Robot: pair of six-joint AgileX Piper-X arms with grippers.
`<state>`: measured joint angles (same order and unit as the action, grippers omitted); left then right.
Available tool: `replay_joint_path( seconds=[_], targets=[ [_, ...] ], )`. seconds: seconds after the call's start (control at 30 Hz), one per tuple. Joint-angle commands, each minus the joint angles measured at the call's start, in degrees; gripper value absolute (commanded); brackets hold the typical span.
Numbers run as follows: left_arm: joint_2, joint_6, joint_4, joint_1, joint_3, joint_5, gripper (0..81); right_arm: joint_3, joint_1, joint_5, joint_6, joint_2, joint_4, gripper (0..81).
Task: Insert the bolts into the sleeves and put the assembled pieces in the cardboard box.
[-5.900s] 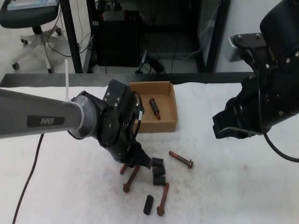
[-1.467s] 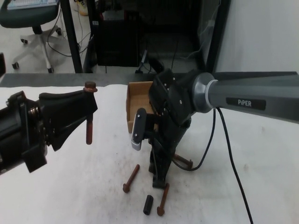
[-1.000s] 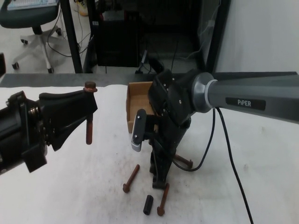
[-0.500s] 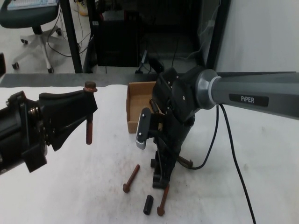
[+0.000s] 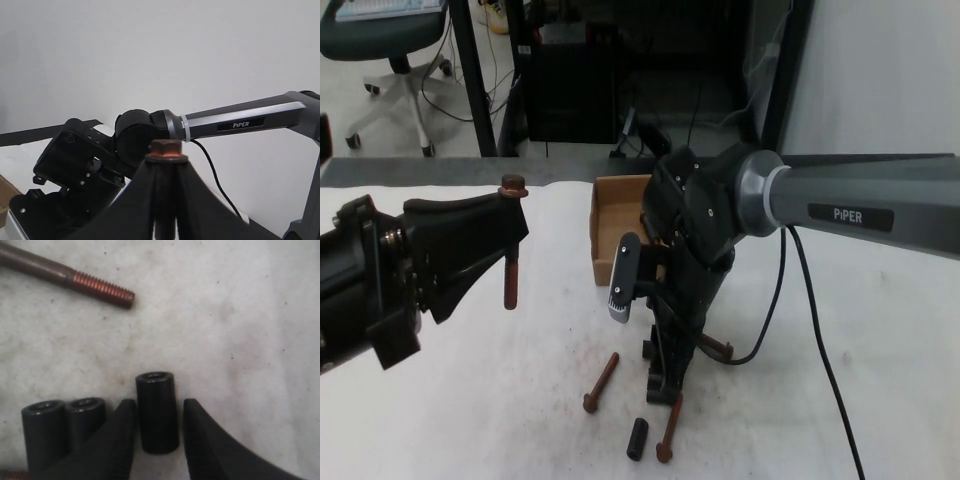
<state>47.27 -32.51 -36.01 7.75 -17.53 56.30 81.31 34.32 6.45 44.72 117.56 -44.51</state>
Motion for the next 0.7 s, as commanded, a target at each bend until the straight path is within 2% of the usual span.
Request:
replay_joint_path(
  seconds=[0.0,0.67],
  targets=[
    [-0.63,0.39,-0.64,-0.11,-0.27,0.37,0.4,-0.44,-0.15,-1.41,0.32,0.48,0.57,31.0],
    [-0.63,0.39,-0.64,-0.11,-0.27,0.37,0.4,-0.34,-0.15,-1.41,0.32,0.48,3.57,31.0]
  ],
)
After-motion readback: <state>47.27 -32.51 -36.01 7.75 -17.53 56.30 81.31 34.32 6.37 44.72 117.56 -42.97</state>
